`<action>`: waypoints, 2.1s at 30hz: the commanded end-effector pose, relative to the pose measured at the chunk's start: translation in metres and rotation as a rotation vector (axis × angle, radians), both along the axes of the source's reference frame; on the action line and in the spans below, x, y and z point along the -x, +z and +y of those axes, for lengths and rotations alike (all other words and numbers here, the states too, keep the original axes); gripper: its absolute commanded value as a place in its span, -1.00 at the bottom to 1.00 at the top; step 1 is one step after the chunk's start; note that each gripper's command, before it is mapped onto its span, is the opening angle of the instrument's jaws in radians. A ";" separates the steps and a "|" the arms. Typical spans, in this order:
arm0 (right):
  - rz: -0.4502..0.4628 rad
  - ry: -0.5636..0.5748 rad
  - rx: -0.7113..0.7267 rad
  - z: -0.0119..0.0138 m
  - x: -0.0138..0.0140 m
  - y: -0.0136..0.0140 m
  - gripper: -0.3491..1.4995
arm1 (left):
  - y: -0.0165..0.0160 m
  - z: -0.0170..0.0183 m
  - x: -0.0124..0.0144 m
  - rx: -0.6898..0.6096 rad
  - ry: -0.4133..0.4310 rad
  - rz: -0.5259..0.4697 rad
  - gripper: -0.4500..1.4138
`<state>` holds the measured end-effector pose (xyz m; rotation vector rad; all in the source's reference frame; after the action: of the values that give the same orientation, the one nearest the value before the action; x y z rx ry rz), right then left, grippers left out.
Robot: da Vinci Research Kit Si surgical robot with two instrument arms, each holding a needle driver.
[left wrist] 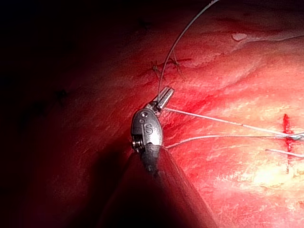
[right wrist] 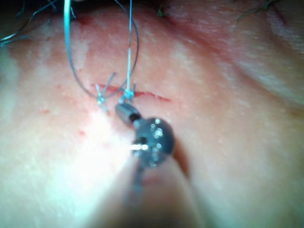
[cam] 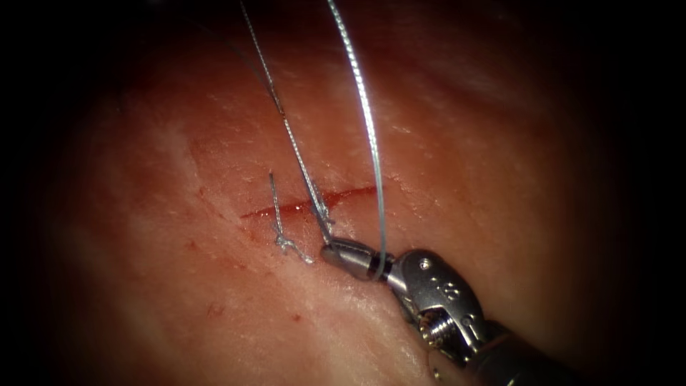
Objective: Wound Closure
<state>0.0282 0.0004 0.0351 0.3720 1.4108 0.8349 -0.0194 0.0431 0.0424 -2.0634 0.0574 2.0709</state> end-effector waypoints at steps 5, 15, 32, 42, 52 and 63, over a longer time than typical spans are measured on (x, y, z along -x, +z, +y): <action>-0.008 -0.024 0.031 -0.0002 -0.0003 -0.0002 -1.00 | 0.0026 0.0040 -0.0001 -0.004 -0.016 0.016 -1.00; 0.004 -0.073 0.115 0.0000 -0.0006 -0.0005 -1.00 | 0.0066 0.0093 -0.0009 -0.007 -0.104 0.054 -1.00; -0.028 -0.126 0.172 -0.0033 -0.0006 0.0011 -1.00 | 0.0124 0.0079 -0.0013 0.043 -0.152 0.145 -1.00; -0.069 -0.175 0.235 -0.0040 -0.0015 0.0007 -1.00 | 0.0119 0.0071 -0.0014 0.014 -0.152 0.139 -1.00; -0.076 -0.144 0.196 -0.0042 0.0000 -0.0021 0.94 | 0.0069 0.0045 -0.0006 -0.049 -0.095 0.048 -1.00; -0.069 -0.140 0.096 0.0034 0.0041 -0.0063 0.63 | -0.0086 0.0045 0.0006 -0.112 -0.062 -0.068 -1.00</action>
<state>0.0234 0.0030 0.0282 0.3701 1.3318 0.6640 -0.0197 0.0467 0.0327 -2.0364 -0.0091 1.9177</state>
